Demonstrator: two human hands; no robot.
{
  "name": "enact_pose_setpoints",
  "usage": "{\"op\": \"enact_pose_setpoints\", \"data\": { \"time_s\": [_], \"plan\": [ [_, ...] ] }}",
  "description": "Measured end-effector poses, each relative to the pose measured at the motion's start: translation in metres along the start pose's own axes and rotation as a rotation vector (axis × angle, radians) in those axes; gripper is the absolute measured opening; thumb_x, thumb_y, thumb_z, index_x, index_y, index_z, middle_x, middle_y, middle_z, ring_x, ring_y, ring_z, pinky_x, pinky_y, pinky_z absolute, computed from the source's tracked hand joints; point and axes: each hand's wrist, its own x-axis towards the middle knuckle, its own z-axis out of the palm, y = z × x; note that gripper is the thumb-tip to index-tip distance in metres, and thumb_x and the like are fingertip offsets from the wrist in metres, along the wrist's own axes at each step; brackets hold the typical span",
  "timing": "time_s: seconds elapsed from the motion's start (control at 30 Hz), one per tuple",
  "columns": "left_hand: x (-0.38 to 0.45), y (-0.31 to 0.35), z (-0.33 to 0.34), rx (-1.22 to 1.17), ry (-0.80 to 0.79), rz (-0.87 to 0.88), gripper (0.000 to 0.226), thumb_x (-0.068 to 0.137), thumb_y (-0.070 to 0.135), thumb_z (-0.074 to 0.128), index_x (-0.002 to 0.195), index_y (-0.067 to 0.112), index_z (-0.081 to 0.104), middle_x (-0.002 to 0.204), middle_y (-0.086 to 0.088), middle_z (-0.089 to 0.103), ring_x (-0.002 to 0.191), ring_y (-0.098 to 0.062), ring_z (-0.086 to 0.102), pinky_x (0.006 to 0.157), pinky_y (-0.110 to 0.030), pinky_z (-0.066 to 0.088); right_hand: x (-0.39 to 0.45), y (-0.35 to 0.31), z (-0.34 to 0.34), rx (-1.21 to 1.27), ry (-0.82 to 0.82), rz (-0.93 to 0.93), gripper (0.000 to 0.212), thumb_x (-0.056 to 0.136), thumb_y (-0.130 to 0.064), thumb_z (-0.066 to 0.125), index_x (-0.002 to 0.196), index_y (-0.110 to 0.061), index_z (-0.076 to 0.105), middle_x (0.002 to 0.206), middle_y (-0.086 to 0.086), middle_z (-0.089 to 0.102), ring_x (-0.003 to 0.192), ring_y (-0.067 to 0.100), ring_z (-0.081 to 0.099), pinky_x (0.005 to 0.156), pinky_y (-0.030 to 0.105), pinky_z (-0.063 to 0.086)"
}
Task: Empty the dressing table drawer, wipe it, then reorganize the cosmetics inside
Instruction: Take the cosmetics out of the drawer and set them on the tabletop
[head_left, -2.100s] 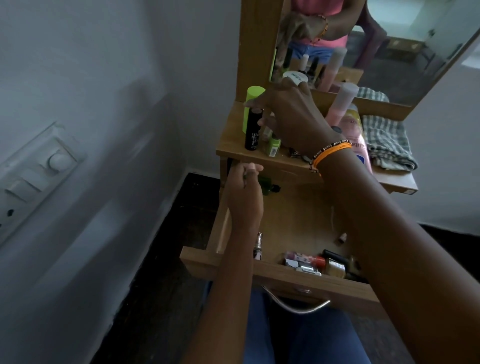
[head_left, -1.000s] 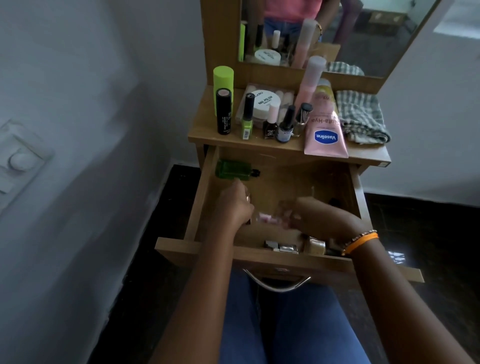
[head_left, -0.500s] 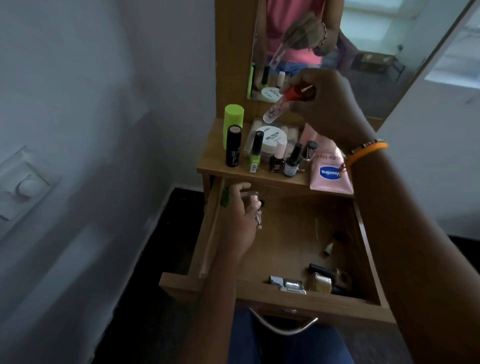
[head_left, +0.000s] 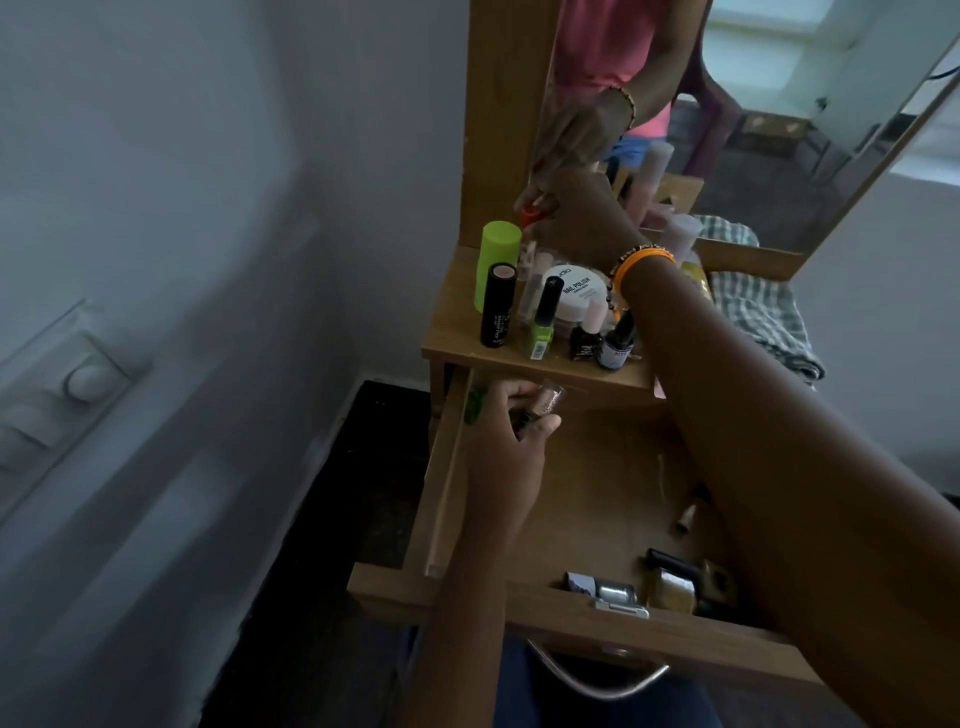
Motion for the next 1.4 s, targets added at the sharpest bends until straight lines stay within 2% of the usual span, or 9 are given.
{"op": "enact_pose_setpoints", "data": {
  "time_s": [0.13, 0.27, 0.5, 0.63, 0.77, 1.0, 1.1, 1.23, 1.4],
  "plan": [
    [-0.001, 0.001, 0.0, -0.019, -0.006, 0.002, 0.028, 0.087, 0.006, 0.06, 0.113, 0.014, 0.055, 0.101, 0.016, 0.053, 0.081, 0.029, 0.047, 0.068, 0.006, 0.038, -0.002, -0.002, -0.004, -0.067, 0.03, -0.029, 0.016, 0.076, -0.013, 0.07, 0.083, -0.001, 0.063, 0.086, 0.015, 0.065, 0.083, 0.025, 0.061, 0.069, 0.03, 0.046],
    [-0.001, 0.002, 0.0, -0.006, -0.005, 0.01, 0.029, 0.088, 0.006, 0.059, 0.116, 0.013, 0.055, 0.109, 0.01, 0.054, 0.08, 0.021, 0.048, 0.068, 0.005, 0.039, -0.004, -0.003, -0.004, -0.123, 0.02, -0.001, 0.031, 0.079, -0.027, 0.069, 0.072, 0.002, 0.06, 0.071, 0.015, 0.057, 0.068, 0.023, 0.052, 0.062, 0.032, 0.041],
    [-0.001, 0.002, 0.0, -0.015, -0.002, -0.006, 0.029, 0.089, 0.008, 0.059, 0.117, 0.014, 0.055, 0.109, 0.011, 0.055, 0.081, 0.021, 0.05, 0.068, 0.004, 0.04, 0.002, -0.003, -0.002, -0.16, -0.123, 0.072, 0.044, 0.092, -0.036, 0.05, 0.11, 0.002, 0.062, 0.117, 0.022, 0.061, 0.108, 0.038, 0.056, 0.096, 0.044, 0.044],
    [-0.001, 0.004, 0.0, -0.01, -0.009, -0.014, 0.029, 0.089, 0.009, 0.058, 0.117, 0.015, 0.054, 0.107, 0.013, 0.053, 0.081, 0.019, 0.049, 0.068, 0.004, 0.04, 0.007, 0.0, 0.002, -0.109, -0.152, 0.142, 0.04, 0.094, -0.029, 0.047, 0.112, 0.007, 0.054, 0.091, 0.018, 0.061, 0.078, 0.028, 0.056, 0.065, 0.029, 0.042],
    [-0.001, 0.004, 0.0, 0.002, -0.019, -0.03, 0.029, 0.09, 0.012, 0.058, 0.118, 0.018, 0.053, 0.109, 0.014, 0.053, 0.083, 0.015, 0.05, 0.068, 0.003, 0.042, 0.005, -0.003, 0.002, -0.027, -0.129, 0.106, 0.022, 0.086, -0.005, 0.053, 0.106, 0.003, 0.055, 0.095, 0.017, 0.058, 0.088, 0.026, 0.055, 0.057, 0.021, 0.037],
    [-0.001, 0.005, -0.001, 0.003, -0.015, -0.04, 0.029, 0.091, 0.013, 0.056, 0.12, 0.018, 0.053, 0.119, 0.008, 0.057, 0.097, 0.001, 0.055, 0.068, 0.001, 0.042, 0.007, -0.001, 0.006, -0.071, -0.205, 0.081, 0.013, 0.082, -0.009, 0.063, 0.083, 0.003, 0.063, 0.078, 0.012, 0.062, 0.07, 0.021, 0.055, 0.051, 0.016, 0.041],
    [-0.001, 0.004, 0.0, 0.012, -0.015, -0.032, 0.029, 0.091, 0.013, 0.056, 0.12, 0.018, 0.053, 0.122, 0.005, 0.058, 0.099, 0.0, 0.055, 0.068, 0.002, 0.042, 0.008, 0.001, 0.009, -0.04, -0.14, 0.082, 0.02, 0.083, -0.008, 0.057, 0.087, 0.01, 0.064, 0.092, 0.025, 0.068, 0.081, 0.034, 0.064, 0.068, 0.029, 0.053],
    [0.0, 0.004, 0.0, -0.012, -0.014, -0.032, 0.029, 0.091, 0.012, 0.056, 0.119, 0.019, 0.053, 0.121, 0.007, 0.057, 0.094, 0.005, 0.054, 0.069, 0.002, 0.043, 0.009, 0.0, 0.007, -0.042, -0.188, 0.053, 0.02, 0.083, -0.006, 0.06, 0.098, 0.005, 0.068, 0.105, 0.016, 0.07, 0.08, 0.012, 0.055, 0.055, 0.006, 0.035],
    [0.0, 0.003, 0.001, 0.005, -0.008, -0.022, 0.03, 0.091, 0.013, 0.057, 0.119, 0.019, 0.053, 0.122, 0.007, 0.057, 0.098, 0.0, 0.054, 0.068, 0.002, 0.043, 0.012, -0.002, 0.002, -0.086, -0.188, 0.034, 0.022, 0.08, -0.005, 0.065, 0.1, 0.003, 0.068, 0.104, 0.017, 0.07, 0.082, 0.015, 0.059, 0.053, 0.004, 0.03]
  ]
}}
